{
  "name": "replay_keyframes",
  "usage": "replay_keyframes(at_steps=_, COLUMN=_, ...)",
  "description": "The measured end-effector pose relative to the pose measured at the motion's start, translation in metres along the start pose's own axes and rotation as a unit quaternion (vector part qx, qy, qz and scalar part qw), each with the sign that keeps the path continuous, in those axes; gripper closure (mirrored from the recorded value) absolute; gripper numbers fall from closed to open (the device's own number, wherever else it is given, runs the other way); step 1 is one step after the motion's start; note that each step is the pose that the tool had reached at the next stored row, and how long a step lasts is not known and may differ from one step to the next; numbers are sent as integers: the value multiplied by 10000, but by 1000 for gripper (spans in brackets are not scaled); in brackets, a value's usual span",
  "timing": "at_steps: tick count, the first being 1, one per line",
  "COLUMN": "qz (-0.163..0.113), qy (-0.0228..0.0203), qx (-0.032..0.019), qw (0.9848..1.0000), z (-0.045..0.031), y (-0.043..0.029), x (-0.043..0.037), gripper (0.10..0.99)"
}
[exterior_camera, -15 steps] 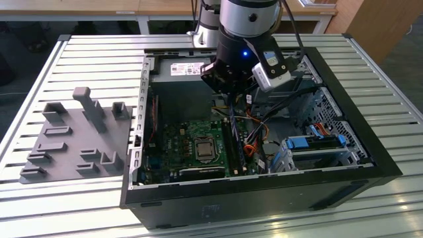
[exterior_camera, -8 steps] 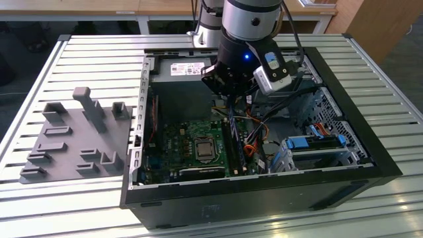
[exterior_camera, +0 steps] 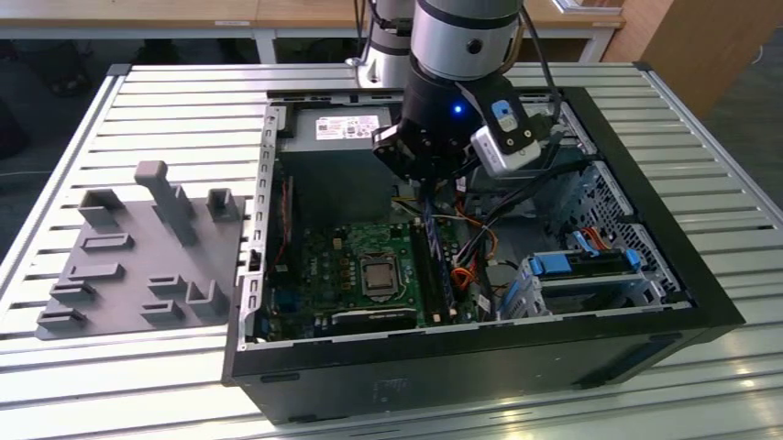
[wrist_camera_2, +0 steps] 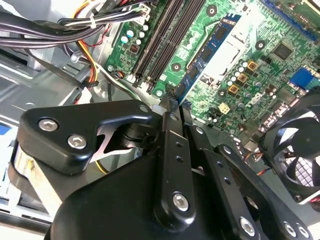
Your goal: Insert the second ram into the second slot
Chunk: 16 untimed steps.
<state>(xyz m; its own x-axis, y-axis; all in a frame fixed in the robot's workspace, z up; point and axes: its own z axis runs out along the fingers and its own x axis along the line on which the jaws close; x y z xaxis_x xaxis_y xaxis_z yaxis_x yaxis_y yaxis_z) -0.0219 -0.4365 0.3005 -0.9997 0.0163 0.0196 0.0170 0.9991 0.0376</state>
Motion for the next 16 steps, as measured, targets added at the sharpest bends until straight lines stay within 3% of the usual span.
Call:
replay_keyframes(at_steps=11, qz=-39, qy=0, qx=7, qw=10000, z=173, y=-6, x=-37, gripper=945)
replay_keyframes(at_steps=16, qz=-50, qy=-19, qx=-59, qw=10000, z=211, y=-11, x=-38, gripper=945)
